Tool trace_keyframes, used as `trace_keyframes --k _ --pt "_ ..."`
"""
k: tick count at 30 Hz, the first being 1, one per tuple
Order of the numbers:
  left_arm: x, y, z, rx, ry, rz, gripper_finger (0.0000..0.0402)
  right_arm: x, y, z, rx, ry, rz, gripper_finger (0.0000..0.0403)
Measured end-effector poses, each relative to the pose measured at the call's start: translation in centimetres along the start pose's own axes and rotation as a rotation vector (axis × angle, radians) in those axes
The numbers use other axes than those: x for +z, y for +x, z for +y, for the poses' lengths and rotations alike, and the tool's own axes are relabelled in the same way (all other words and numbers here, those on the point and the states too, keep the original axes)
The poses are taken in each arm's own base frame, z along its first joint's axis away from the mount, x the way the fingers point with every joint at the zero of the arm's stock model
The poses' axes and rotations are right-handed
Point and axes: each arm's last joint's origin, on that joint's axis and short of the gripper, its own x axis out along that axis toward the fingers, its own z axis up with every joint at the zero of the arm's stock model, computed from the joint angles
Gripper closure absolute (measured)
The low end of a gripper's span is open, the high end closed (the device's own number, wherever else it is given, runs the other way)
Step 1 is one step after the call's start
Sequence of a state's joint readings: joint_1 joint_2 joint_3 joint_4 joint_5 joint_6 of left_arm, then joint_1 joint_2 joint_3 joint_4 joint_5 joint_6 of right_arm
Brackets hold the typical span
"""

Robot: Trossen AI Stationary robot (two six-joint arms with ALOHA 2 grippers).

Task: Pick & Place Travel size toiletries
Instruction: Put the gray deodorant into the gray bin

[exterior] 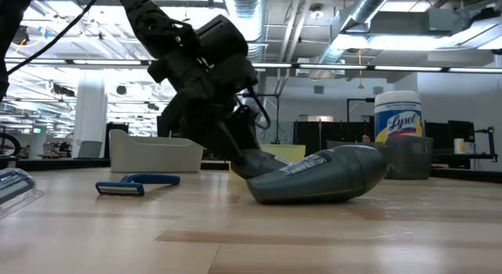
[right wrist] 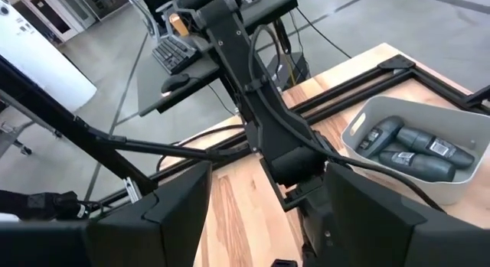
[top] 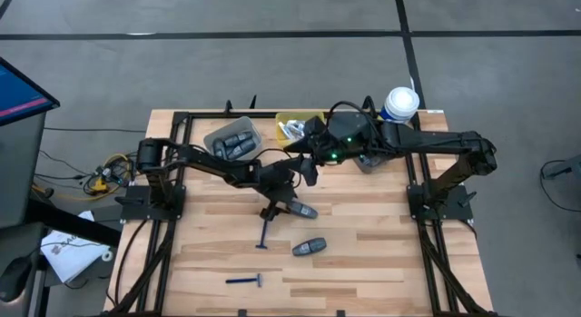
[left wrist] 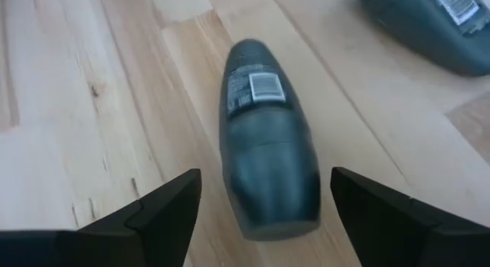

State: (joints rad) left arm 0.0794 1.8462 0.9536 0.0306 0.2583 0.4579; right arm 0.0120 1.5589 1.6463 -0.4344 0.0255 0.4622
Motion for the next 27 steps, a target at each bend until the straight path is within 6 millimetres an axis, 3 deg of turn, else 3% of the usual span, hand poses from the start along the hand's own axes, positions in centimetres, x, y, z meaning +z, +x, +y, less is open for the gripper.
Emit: trace_keyframes --k 11,27 --pt "0.9 0.2 0.2 0.033 0.004 -0.088 0.0115 -0.1 0.0 0.0 0.002 -0.002 0.013 0.0155" --pt "-0.1 2.0 0.4 -0.004 -0.073 -0.11 0.0115 -0.4 0.0 0.0 0.028 -0.002 0.057 0.0155"
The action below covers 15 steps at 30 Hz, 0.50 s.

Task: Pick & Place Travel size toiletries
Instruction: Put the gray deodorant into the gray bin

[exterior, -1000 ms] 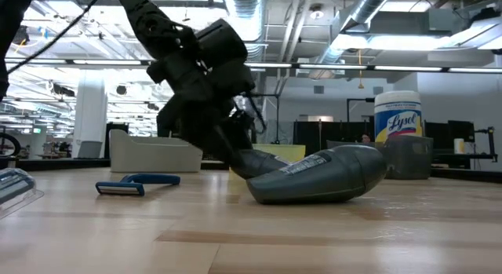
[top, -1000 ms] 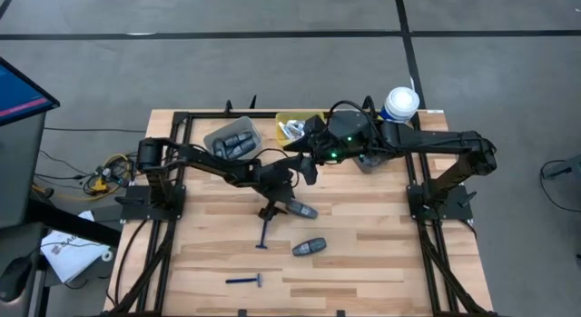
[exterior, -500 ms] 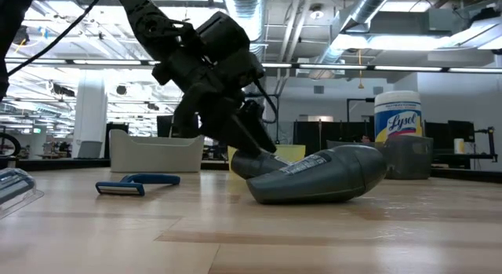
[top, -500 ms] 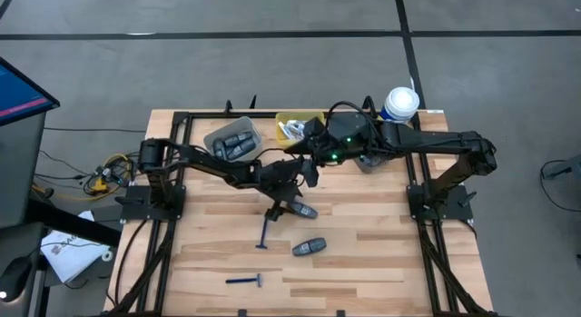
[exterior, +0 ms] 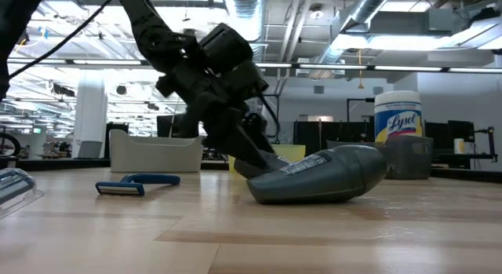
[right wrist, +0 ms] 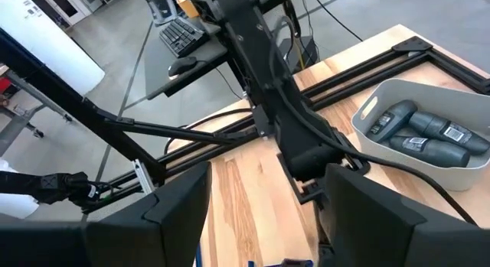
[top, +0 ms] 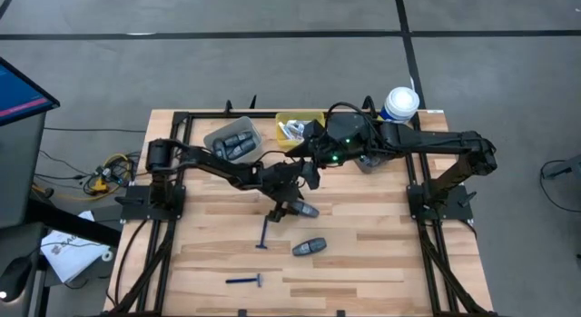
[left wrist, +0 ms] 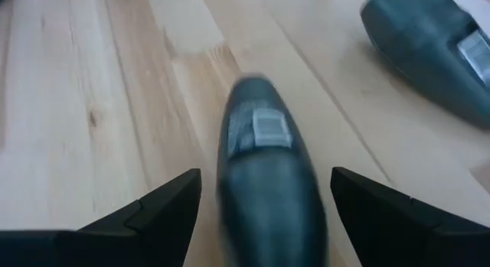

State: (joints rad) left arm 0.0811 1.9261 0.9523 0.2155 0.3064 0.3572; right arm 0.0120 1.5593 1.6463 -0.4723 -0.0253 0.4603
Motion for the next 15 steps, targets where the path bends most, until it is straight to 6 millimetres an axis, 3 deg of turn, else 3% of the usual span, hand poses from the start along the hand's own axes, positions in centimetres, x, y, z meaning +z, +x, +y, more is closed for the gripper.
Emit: trace_keyframes --k 8,15 --pt "-0.07 0.52 0.09 0.004 -0.016 -0.026 0.0122 -0.07 0.0 -0.03 -0.001 -0.018 0.008 0.0155" --pt "-0.32 0.79 -0.01 0.006 -0.038 -0.015 0.0181 -0.07 -0.03 0.03 0.003 0.003 0.008 0.0155"
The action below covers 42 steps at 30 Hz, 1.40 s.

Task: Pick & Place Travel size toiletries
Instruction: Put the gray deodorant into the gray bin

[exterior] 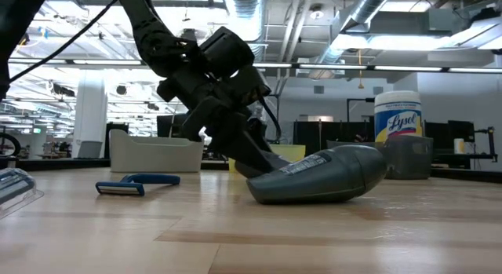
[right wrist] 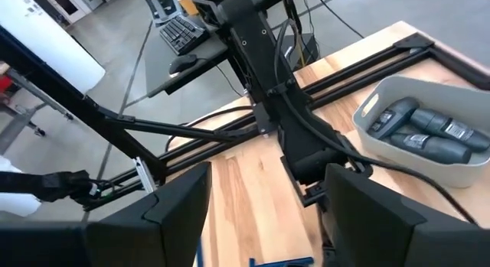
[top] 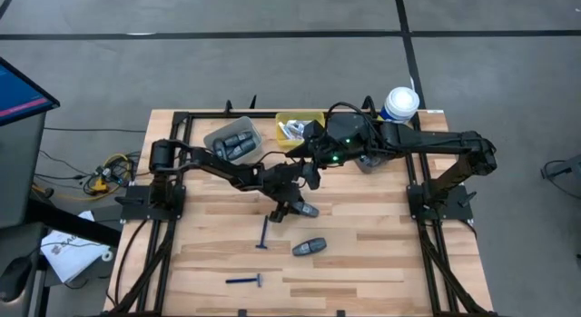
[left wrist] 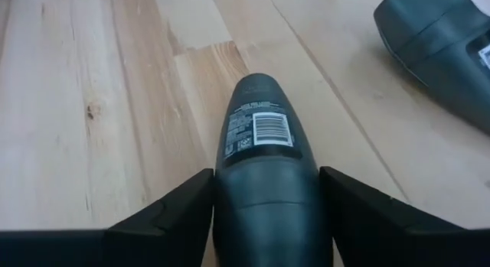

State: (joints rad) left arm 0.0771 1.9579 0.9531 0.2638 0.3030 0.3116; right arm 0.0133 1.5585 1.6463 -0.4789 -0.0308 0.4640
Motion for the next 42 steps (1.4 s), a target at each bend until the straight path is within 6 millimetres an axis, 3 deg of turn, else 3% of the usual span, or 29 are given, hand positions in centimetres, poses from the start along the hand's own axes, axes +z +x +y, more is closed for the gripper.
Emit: trace_keyframes --k 12,17,24,31,34,42 --pt "0.0 0.1 -0.1 0.019 -0.08 0.006 0.0204 -0.1 0.0 0.2 0.028 0.004 0.013 0.0155" --pt "0.6 -1.4 -0.1 0.073 -0.142 0.054 0.0205 0.0 0.0 0.1 0.031 -0.001 0.013 0.0155" --pt "2.8 -5.4 -0.4 0.195 -0.194 0.076 0.0205 0.1 -0.1 0.0 0.032 -0.077 0.007 0.0155" --pt "4.5 -11.3 -0.2 0.535 -0.321 0.102 0.0205 0.5 -0.5 -0.6 0.054 -0.072 0.008 0.0155" --pt "4.3 -14.0 0.0 0.689 -0.386 0.114 0.0205 0.9 -0.6 -1.1 0.058 -0.065 0.006 0.0155" --pt "0.3 -19.6 -0.1 0.987 -0.624 0.115 0.0205 1.7 -0.7 -2.9 0.064 -0.045 0.004 0.0155"
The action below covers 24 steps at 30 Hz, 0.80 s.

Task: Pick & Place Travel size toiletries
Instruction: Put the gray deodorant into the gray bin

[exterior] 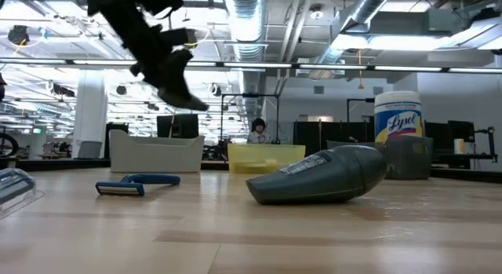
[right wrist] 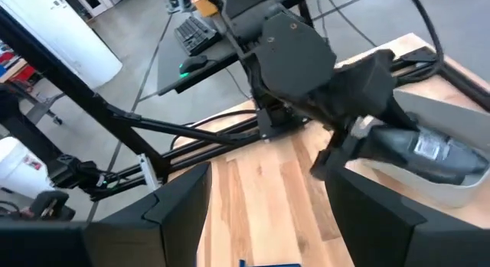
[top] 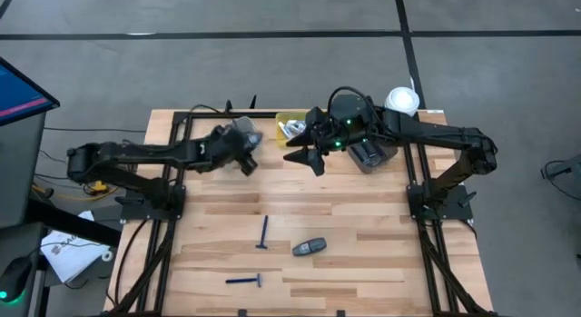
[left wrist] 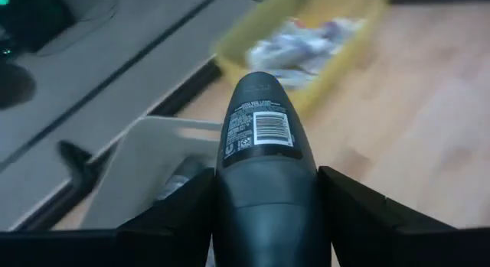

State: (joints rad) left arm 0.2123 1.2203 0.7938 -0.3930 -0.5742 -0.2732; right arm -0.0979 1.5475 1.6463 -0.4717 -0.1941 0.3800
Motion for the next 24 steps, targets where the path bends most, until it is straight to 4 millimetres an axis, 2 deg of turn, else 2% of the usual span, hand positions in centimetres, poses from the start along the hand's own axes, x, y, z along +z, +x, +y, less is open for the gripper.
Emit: trace_keyframes --k 4,8,14,20,24 --pt "-1.3 0.8 2.2 0.048 -0.081 0.033 0.0205 0.2 -0.1 -0.5 -0.006 -0.007 -0.004 0.0155" --pt "-2.3 1.9 3.5 0.085 -0.17 0.086 0.0205 0.4 -0.2 -1.0 -0.01 -0.002 -0.004 0.0155" --pt "-3.5 4.0 4.3 0.154 -0.234 0.163 0.0205 0.5 -0.3 -1.4 0.001 0.005 0.003 0.0155" --pt "-3.2 5.4 4.8 0.179 -0.356 0.136 0.02 0.6 -0.4 -1.6 -0.003 0.008 0.002 0.0155" --pt "-3.0 6.1 5.0 0.133 -0.407 0.129 0.019 0.6 -0.4 -1.6 -0.003 0.015 0.001 0.0155"
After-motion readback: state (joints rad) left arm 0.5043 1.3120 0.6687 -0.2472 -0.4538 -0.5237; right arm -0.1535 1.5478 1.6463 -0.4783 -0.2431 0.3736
